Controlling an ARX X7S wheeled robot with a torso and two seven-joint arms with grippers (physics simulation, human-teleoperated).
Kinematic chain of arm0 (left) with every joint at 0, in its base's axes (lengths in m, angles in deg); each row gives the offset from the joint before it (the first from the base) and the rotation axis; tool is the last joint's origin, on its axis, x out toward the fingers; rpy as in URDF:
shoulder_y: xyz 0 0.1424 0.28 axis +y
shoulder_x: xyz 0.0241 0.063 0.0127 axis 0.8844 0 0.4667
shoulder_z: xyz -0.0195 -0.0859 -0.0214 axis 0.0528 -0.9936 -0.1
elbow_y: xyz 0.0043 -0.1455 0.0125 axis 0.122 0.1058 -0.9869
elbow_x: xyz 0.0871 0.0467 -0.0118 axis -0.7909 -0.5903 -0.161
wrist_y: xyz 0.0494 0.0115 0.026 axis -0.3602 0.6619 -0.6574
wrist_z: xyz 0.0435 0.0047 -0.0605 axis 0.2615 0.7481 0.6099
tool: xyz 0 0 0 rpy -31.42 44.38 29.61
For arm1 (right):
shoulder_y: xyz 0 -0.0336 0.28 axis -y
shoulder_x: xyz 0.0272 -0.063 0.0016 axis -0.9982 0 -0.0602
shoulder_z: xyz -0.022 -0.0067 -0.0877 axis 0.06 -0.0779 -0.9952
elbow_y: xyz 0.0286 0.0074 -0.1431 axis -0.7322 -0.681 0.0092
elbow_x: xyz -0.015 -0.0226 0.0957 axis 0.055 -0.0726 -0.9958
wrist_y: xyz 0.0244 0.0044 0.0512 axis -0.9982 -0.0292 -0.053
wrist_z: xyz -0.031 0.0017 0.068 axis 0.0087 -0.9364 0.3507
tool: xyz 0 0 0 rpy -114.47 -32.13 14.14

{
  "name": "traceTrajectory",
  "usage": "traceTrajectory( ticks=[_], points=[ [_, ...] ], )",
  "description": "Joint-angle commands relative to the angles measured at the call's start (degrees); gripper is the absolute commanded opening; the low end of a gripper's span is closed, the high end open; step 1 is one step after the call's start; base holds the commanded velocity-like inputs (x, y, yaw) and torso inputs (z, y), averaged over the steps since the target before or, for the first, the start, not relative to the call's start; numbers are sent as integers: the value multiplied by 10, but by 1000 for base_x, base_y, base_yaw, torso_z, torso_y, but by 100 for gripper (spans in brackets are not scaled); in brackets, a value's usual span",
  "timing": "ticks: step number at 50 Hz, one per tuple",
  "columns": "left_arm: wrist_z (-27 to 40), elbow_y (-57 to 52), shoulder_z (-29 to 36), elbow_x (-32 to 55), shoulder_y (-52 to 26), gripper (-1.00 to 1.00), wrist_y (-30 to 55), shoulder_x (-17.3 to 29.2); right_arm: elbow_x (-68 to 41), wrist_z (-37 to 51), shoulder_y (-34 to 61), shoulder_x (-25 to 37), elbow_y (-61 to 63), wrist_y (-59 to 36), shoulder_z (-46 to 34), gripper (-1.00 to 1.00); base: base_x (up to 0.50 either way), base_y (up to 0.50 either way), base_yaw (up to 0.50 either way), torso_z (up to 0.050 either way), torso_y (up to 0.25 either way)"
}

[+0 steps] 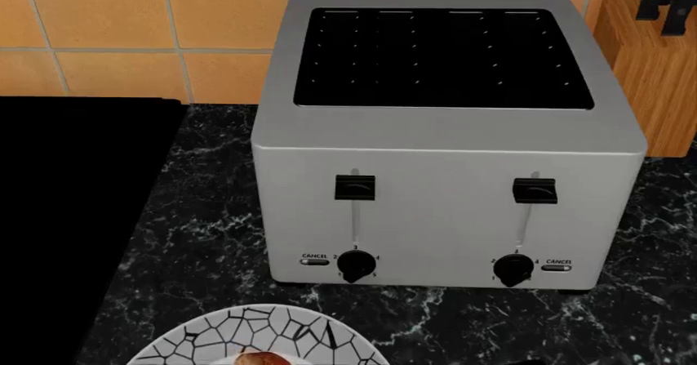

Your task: Place the toasted item on a plate.

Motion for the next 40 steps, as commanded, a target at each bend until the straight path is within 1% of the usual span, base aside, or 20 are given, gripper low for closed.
traceTrajectory(
  ticks=[1,2,11,17,21,24,28,34,40],
  points=[
    [1,3,3,-2,4,100,-6,1,44,-18,-23,-1,-9,-22,-17,-100,0,3,0,0,0],
    [1,2,3,-1,5,100,-6,0,41,-16,-22,1,-5,-22,-20,100,0,0,3,0,0],
    [4,-1,-2,2,11,100,-7,1,36,-9,-18,10,-2,-15,-31,100,0,0,0,0,0],
    [3,0,-6,3,14,100,-11,3,15,19,-7,21,3,-3,-51,100,0,0,0,0,0],
    [5,-2,-9,5,18,100,-11,3,-23,88,17,49,14,22,-80,100,0,0,0,0,0],
    [4,-1,-7,5,16,100,-14,1,-58,165,47,80,25,44,-120,100,0,0,0,0,0],
    [1,2,-9,4,21,100,-21,0,-95,222,83,103,30,69,-157,100,0,0,0,0,0],
    [-2,0,-23,6,38,100,-30,4,-128,279,125,119,27,90,-212,100,0,0,0,0,0],
    [-8,4,-36,3,58,100,-49,5,-155,325,171,120,21,106,-271,100,0,0,0,0,0]
  ],
)
